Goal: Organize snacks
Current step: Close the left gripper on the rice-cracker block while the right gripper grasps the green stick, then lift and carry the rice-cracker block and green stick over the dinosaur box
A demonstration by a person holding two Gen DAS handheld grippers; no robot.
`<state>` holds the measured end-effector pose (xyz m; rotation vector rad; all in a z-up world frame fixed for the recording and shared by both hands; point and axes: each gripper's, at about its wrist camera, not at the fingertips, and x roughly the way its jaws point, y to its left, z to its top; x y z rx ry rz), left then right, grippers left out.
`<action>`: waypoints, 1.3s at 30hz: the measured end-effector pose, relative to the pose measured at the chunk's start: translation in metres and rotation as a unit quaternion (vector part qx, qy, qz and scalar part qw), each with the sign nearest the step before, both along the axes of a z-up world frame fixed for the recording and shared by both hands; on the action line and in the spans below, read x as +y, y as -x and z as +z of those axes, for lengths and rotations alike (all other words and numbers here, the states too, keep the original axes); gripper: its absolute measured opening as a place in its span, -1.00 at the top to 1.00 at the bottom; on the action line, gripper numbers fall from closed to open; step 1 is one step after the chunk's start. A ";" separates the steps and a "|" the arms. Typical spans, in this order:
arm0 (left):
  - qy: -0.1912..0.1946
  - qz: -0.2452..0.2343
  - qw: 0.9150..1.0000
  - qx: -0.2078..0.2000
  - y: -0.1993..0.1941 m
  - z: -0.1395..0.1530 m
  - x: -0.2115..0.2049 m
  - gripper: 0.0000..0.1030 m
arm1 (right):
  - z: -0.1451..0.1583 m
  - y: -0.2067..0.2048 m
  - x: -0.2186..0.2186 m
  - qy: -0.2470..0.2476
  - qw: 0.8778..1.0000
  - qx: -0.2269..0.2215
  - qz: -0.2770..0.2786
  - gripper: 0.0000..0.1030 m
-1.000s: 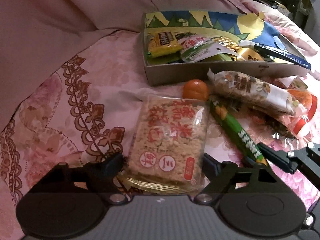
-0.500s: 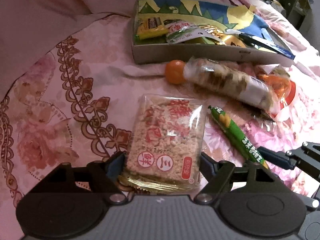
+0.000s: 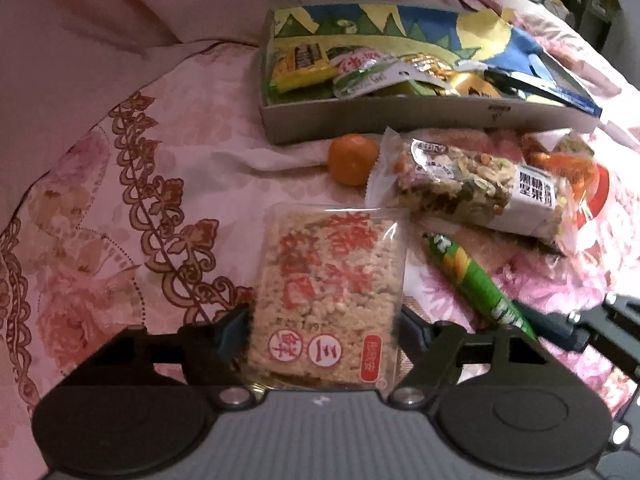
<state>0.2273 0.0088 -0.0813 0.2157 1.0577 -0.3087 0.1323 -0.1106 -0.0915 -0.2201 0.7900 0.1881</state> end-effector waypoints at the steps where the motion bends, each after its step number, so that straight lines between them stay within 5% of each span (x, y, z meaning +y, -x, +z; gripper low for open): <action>1: 0.005 0.003 1.000 0.003 0.001 0.000 0.002 -0.53 | 0.000 0.002 0.002 0.005 1.000 0.000 0.003 0.63; 10: 0.065 0.032 0.997 0.011 0.015 0.016 0.014 -0.52 | 0.001 0.030 0.021 0.144 0.987 -0.026 0.071 0.64; 16: 0.087 0.033 0.995 -0.042 0.030 0.039 0.015 -0.52 | 0.011 0.051 0.017 0.211 0.971 -0.064 0.093 0.64; 28: 0.127 0.088 0.974 -0.164 0.021 0.071 0.015 -0.52 | 0.073 0.049 -0.029 0.213 0.961 -0.160 0.071 0.64; 35: 0.156 0.116 0.954 -0.228 -0.014 0.086 -0.002 -0.53 | 0.074 0.015 -0.053 0.217 0.953 -0.203 0.059 0.64; 39: 0.176 0.114 0.949 -0.233 -0.042 0.084 -0.019 -0.53 | 0.069 -0.010 -0.056 0.207 0.953 -0.219 0.039 0.64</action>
